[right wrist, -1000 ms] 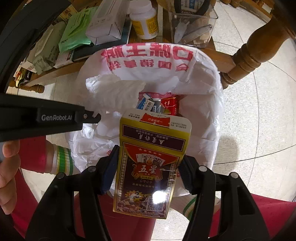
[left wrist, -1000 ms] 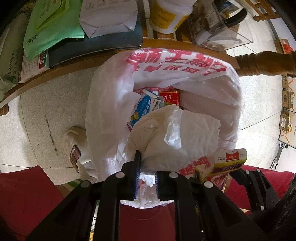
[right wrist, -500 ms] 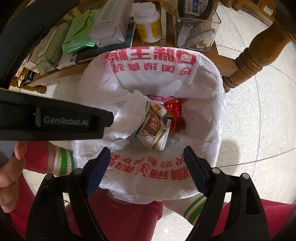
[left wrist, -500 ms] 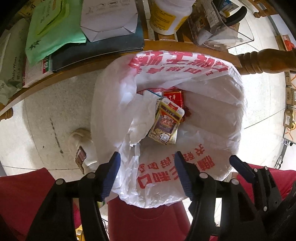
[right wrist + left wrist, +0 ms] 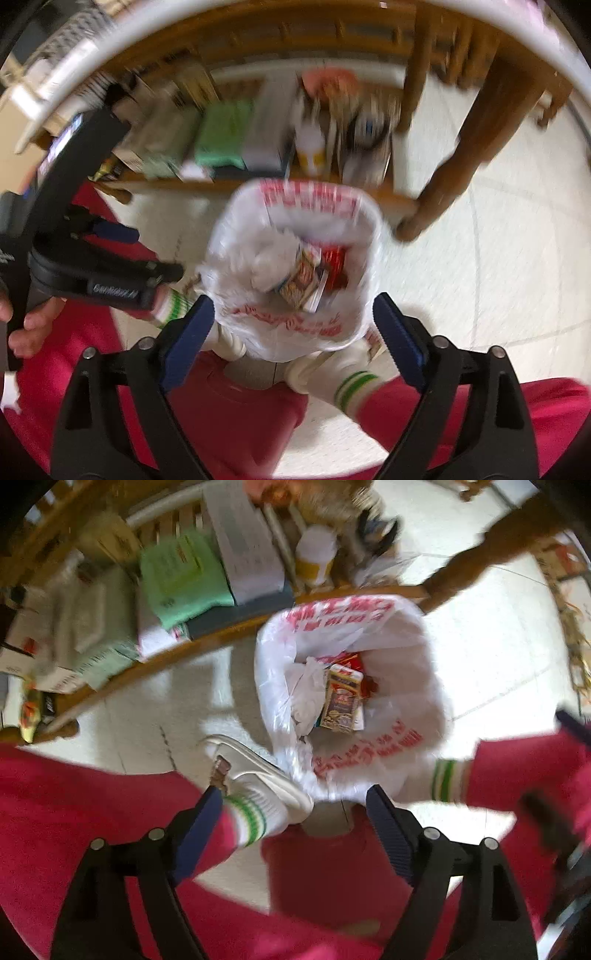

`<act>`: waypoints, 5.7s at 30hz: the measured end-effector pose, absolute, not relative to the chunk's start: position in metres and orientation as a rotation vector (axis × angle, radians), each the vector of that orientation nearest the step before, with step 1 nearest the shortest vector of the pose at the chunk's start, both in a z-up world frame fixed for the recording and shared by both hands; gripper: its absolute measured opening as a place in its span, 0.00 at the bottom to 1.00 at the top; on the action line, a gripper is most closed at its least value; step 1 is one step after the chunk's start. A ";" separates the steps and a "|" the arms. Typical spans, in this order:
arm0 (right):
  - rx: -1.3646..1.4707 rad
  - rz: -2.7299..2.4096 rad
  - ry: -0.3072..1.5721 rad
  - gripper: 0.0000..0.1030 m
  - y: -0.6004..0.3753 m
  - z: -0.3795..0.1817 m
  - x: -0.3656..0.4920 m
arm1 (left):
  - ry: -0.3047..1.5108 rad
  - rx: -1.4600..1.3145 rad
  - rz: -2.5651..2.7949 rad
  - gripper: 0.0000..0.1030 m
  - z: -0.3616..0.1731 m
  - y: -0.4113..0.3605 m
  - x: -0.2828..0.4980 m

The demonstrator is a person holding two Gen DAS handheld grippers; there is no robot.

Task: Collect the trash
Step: 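Move both tools back over the table toward the snack wrapper and plastic tray, then grasp the clear plastic tray with the right tool while the left tool grasps the yellow snack wrapper, then carry the plastic tray and snack wrapper with both tools over the bag bin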

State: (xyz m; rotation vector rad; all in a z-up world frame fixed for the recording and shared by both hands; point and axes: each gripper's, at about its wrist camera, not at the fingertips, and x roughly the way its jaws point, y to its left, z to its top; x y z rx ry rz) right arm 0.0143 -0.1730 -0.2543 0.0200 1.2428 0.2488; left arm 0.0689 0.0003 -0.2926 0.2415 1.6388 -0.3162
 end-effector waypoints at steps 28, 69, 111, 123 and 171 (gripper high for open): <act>-0.051 0.359 0.781 0.93 -0.165 0.095 0.094 | 1.168 0.587 -0.494 0.92 0.062 0.009 0.219; -0.106 0.330 1.130 0.90 -0.093 -0.113 0.202 | 1.376 0.690 -0.577 0.92 -0.137 -0.042 0.356; -0.166 0.245 0.977 0.30 -0.104 -0.080 0.188 | 1.273 0.387 -0.398 0.10 -0.099 -0.015 0.318; -0.219 0.237 0.881 0.30 -0.104 -0.050 0.167 | 1.185 0.360 -0.414 0.10 -0.056 0.001 0.285; -0.166 0.180 0.927 0.30 -0.126 -0.111 -0.027 | 1.303 0.056 -0.531 0.10 -0.141 -0.005 0.061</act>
